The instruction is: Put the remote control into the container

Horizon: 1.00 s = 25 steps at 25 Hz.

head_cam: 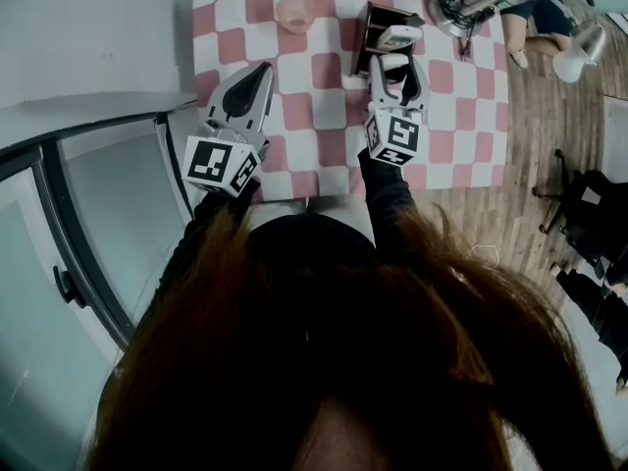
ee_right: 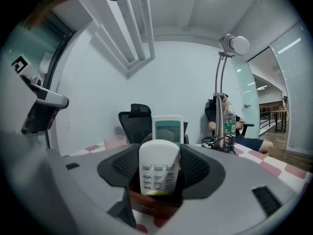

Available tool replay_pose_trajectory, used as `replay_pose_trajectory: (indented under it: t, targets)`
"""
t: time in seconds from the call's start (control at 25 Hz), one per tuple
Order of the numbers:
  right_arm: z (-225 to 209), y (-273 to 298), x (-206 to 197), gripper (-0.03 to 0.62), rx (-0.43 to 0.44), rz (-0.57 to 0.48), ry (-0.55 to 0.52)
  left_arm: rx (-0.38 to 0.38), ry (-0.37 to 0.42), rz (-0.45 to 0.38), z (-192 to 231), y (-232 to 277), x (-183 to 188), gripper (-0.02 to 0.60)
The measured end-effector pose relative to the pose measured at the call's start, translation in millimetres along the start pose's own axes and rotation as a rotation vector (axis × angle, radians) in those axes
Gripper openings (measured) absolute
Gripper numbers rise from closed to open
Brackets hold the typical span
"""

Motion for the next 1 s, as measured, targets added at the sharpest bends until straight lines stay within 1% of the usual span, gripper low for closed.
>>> replay_pose_trajectory:
  t: [0.16,0.36,0.4,0.44,0.48,0.52,0.56,0.68,0.88,1.0]
  targets:
    - [3,2,13,0.252,0.036,-0.027,-0.021,0.010,-0.002,-0.006,-1,1,1,0.009]
    - [-3,-1,45,0.245,0.053,-0.105,-0.032,0.016,0.000,-0.023,-6,6,6,0.009]
    - [-5,-2,51,0.198,0.056,-0.115,-0.033,0.016,0.002,-0.027,-7,7,7,0.009]
    - [-8,-3,56,0.122,0.058,-0.125,-0.034,0.017,0.003,-0.031,-8,9,8,0.009]
    - [-10,-4,61,0.063,0.060,-0.134,-0.034,0.018,0.005,-0.035,-9,10,10,0.009]
    - [-13,-6,66,0.036,0.062,-0.144,-0.031,0.019,0.006,-0.041,-11,12,12,0.009]
    - [-16,-8,71,0.027,0.065,-0.157,-0.027,0.020,0.009,-0.047,-12,14,14,0.009]
    - [-22,-16,90,0.018,0.076,-0.203,-0.029,0.022,0.019,-0.068,-17,19,22,0.009]
    - [-25,-31,121,0.017,0.112,-0.271,-0.092,0.031,0.050,-0.094,-26,23,33,0.009]
    - [-24,-39,135,0.017,0.133,-0.300,-0.109,0.046,0.069,-0.106,-30,22,35,0.009]
Point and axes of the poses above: the fingertips, and each gripper's own axes: y forward along the fingers, z to its left, x out of its top, the point moved 1 cm from there along -y, backward along the fingers, and after that the axes turned 1 degree about x, right-handed, at the moved point
